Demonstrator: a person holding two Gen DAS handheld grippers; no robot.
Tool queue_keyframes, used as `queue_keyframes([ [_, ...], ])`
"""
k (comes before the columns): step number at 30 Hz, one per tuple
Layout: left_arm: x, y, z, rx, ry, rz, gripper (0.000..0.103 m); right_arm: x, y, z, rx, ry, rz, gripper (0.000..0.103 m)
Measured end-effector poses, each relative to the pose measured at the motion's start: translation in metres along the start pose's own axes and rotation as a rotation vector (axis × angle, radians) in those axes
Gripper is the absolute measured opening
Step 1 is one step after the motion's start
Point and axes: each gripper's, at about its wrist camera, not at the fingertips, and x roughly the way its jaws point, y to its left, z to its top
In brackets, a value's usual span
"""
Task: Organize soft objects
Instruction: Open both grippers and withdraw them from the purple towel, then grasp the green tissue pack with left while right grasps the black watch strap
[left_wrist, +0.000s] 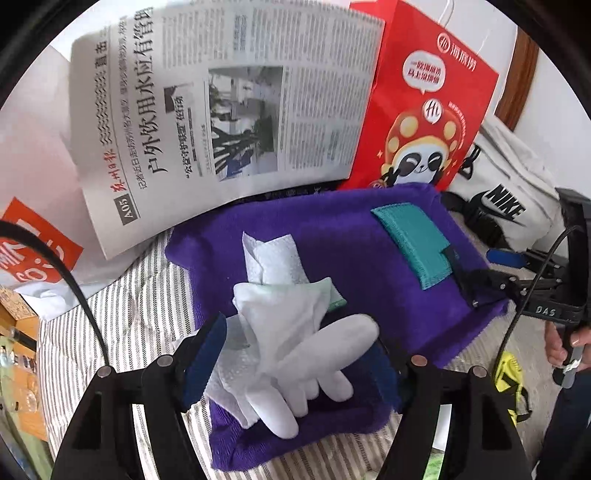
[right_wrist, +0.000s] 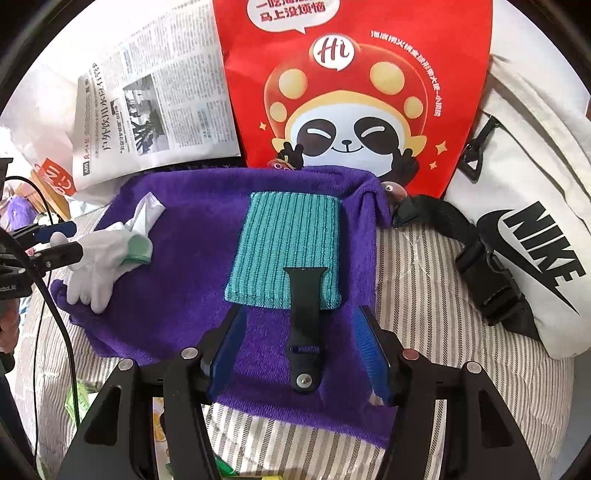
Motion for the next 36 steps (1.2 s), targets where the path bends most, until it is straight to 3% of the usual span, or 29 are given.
queue_keyframes([
  [11, -0.044, -0.006, -0.016, -0.011, -0.051, -0.039, 0.071, -0.043, 0.002, -0.010, -0.009, -0.026, -0.024, 0.060],
  [20, -0.066, -0.008, -0.068, -0.029, -0.035, -0.053, 0.071, -0.071, 0.009, -0.050, 0.012, -0.025, -0.026, 0.064],
  [31, -0.048, -0.057, -0.129, 0.003, 0.030, -0.128, 0.075, -0.089, 0.004, -0.116, 0.110, 0.014, -0.011, 0.064],
  [36, -0.036, -0.085, -0.139, 0.076, 0.058, -0.083, 0.079, -0.101, 0.000, -0.137, 0.154, 0.007, -0.005, 0.064],
])
